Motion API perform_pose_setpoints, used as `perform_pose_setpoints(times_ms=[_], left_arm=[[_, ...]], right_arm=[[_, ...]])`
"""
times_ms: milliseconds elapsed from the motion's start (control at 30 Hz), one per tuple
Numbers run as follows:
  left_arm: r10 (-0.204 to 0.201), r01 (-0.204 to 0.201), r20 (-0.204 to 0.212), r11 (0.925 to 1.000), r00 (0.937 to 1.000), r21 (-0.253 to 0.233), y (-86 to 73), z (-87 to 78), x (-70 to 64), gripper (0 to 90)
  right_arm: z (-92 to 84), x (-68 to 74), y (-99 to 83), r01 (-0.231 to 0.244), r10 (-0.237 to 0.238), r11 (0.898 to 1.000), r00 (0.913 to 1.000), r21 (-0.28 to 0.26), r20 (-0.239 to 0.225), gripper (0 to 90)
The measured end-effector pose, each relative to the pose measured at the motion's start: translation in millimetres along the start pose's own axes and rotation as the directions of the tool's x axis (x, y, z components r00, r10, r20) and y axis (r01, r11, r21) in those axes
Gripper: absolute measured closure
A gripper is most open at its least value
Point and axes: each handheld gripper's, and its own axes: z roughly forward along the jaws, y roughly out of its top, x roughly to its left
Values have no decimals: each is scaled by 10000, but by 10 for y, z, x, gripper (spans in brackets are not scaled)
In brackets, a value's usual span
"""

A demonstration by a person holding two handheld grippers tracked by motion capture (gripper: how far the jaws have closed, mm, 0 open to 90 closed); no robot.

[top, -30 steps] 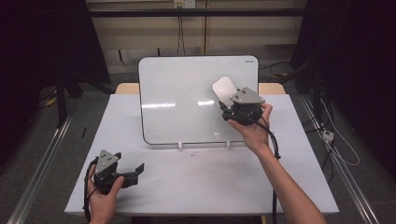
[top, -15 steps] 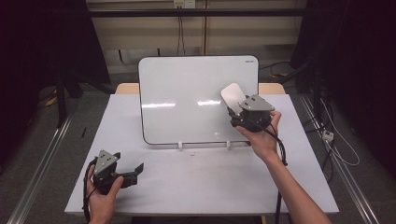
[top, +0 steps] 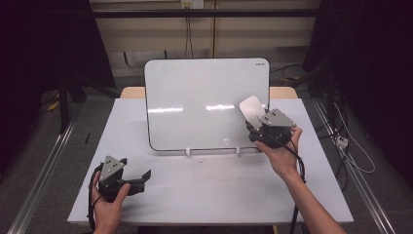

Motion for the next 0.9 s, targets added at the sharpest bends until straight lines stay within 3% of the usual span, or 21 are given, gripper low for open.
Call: perform_pose_setpoints(times_ms=[367,633,900], left_arm=[[-3,3,-46,10000,10000,16,8,2,-10,57],[14,-14,-39,10000,10000,6,5,-3,-3,57],[-9,9,-20,9999,10000,147,3,11,6,57]], right_arm=[[9,59,-225,-162,160,9994,9999,304,65,316],[106,169,-277,114,-118,9987,9999,494,81,316],[214,190,-340,217,-234,9970,9995,737,215,316]])
